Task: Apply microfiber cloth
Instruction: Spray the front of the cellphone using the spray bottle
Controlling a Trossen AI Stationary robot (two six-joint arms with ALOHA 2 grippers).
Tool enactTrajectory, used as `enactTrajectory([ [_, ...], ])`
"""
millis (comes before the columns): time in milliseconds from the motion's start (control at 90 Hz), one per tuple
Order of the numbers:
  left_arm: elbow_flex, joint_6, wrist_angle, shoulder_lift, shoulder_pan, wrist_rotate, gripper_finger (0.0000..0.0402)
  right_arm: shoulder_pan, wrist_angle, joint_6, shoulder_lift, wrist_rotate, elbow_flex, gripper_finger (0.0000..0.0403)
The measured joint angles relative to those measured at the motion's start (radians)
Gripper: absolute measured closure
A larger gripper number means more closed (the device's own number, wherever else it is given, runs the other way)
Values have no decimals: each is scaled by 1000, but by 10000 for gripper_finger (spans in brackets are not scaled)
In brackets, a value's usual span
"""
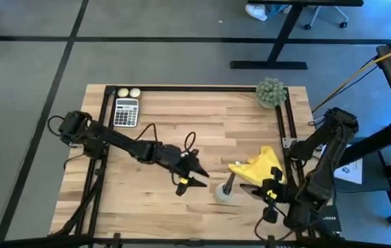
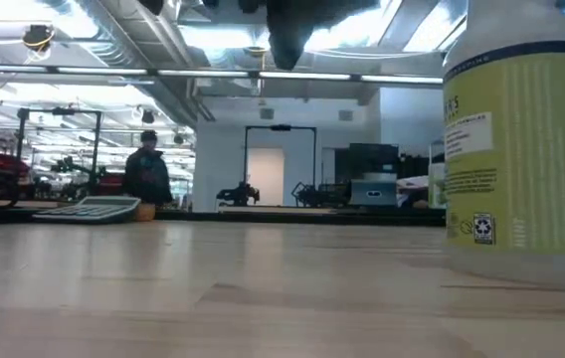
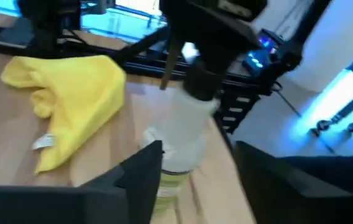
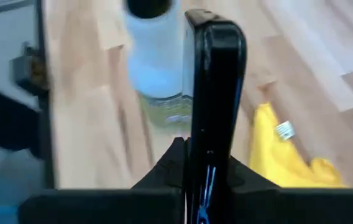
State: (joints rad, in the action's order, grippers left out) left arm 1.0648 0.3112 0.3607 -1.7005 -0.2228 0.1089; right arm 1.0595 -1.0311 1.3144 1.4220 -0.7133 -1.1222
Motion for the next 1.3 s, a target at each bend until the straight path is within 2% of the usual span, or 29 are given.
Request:
enactTrajectory([
  [133,53,-28,-3,-30,2,0,126,0,-7,37,-8,-30,39,399],
  [256,77,-65,-11,-45,-4,-13,103,11,-8,91,-30,-50,56,399],
  [389,76,-80,-8,-42,-3,-42,100,30,14,94,-34,-100,57,400],
  [667,76,-31,15,-37,9,-46,100,27,18,88,-34,-116,57,400],
  [867,76,183,-10,-36,43,-137,100,27,24,85,-34,-117,57,400],
  [978,76,153,-61,-36,54,-142,100,27,27,84,-34,-117,57,400],
  [1167,76,63,-50,-36,34,-149,100,27,29,83,-34,-115,57,400],
  [1300,76,17,-28,-35,19,-237,100,27,28,83,-34,-115,57,400],
])
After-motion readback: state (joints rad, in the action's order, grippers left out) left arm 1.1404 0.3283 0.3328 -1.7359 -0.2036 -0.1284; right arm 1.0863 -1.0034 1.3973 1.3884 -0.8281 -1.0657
